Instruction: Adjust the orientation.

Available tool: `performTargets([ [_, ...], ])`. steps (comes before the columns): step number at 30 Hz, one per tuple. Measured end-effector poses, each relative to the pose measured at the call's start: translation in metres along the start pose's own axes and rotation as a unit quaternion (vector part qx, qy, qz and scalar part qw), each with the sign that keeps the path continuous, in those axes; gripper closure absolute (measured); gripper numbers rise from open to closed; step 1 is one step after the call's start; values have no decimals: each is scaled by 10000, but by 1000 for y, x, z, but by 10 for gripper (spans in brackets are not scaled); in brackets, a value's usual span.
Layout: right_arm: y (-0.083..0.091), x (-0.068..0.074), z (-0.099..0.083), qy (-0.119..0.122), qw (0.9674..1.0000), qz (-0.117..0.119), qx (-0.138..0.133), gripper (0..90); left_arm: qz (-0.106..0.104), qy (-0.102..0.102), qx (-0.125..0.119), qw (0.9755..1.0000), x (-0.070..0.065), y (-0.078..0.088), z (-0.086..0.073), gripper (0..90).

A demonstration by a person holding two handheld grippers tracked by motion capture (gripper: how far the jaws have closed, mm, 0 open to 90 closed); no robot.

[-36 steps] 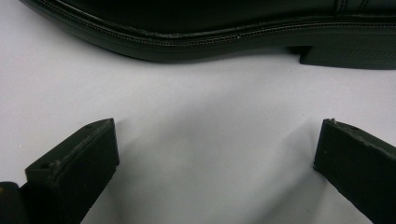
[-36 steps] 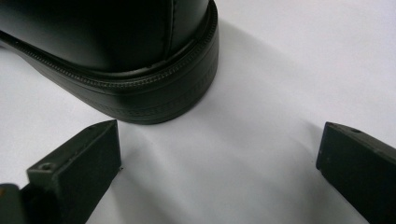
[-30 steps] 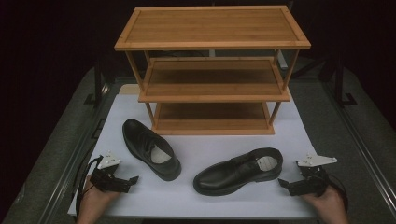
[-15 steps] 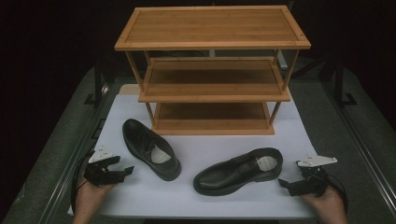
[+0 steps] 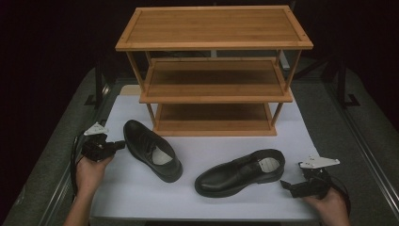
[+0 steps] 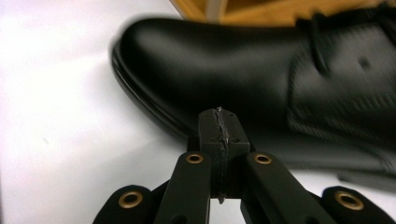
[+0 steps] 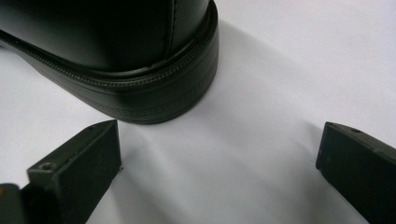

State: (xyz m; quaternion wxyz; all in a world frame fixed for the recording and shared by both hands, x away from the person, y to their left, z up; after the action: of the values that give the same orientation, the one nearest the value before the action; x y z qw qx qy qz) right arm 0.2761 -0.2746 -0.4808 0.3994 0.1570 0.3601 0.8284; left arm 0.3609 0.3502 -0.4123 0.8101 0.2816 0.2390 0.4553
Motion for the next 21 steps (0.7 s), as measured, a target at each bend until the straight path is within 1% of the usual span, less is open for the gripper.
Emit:
performTargets([
  [1,0,0,0,-2,10000,1,0,0,0,0,0,10000,0,0,0,900],
  [3,0,0,0,-1,10000,1,0,0,104,-27,-35,9999,6,-2,9,900],
  [6,0,0,0,-3,10000,1,2,0,265,-33,-100,9996,17,-6,25,900],
  [11,0,0,0,0,10000,0,-1,0,434,-67,-159,9989,33,-15,44,900],
  [13,0,0,0,0,10000,0,0,0,516,-135,-127,9985,39,-21,50,900],
  [15,0,0,0,-1,10000,0,-1,0,643,-237,-45,9976,44,-28,56,900],
  [16,0,0,0,-1,10000,0,-1,0,652,-248,-13,9976,47,-32,57,900],
  [17,0,0,0,0,10000,1,-1,0,660,-224,-33,9976,50,-35,59,900],
  [18,0,0,0,1,10000,1,-1,0,640,-148,-62,9978,53,-39,60,900],
  [20,0,0,0,5,10000,0,-4,0,679,-91,-88,9976,58,-45,61,900],
  [21,0,0,0,5,10000,0,-4,0,676,-66,-52,9977,60,-48,61,900],
])
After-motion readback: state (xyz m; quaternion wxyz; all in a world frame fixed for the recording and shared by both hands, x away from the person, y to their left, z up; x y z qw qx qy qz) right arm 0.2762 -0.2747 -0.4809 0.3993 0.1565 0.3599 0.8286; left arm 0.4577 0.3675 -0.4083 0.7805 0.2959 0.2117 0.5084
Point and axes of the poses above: each handheld gripper's, and its own axes: y roughly backward along the jaws, z roughly out of its top, x roughly to its left, the point moved 3 cm from there along -y, roughly forward along the jaws, and after that the axes turned 4 degrees about y, right-handed, at the moved point
